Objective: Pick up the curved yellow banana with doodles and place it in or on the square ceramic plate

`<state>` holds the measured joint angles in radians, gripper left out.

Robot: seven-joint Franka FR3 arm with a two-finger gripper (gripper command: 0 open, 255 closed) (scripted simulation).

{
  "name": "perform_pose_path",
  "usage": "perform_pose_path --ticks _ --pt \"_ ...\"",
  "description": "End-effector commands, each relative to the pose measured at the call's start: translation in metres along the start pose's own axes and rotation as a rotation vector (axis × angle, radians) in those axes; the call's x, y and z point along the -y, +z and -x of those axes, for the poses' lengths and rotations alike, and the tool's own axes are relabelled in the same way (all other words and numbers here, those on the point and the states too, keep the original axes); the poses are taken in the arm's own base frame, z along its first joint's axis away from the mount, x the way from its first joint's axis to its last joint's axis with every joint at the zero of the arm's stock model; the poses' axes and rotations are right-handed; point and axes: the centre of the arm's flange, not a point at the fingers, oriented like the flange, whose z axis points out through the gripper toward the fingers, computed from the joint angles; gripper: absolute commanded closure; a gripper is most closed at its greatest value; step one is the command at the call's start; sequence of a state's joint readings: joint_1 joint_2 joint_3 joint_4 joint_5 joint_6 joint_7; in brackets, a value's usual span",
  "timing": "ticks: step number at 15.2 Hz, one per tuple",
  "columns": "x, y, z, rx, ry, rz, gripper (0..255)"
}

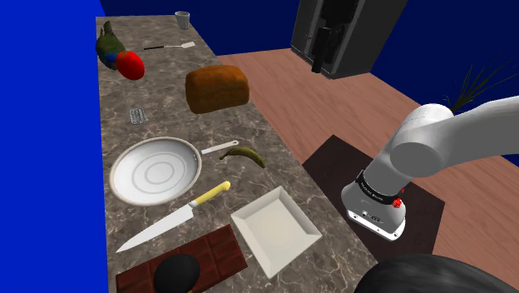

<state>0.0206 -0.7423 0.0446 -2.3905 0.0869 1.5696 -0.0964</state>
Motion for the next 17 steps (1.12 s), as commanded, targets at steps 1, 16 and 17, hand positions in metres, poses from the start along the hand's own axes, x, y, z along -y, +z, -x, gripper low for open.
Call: perform_pose_path --ticks 1,16,17 --pt "0.0 0.0 0.0 0.0 0.0 0.0 0" --pt "0.089 0.163 -0.06 -0.081 -0.069 0.01 0" --pt "0.095 0.173 -0.064 -0.086 -0.074 0.011 0"
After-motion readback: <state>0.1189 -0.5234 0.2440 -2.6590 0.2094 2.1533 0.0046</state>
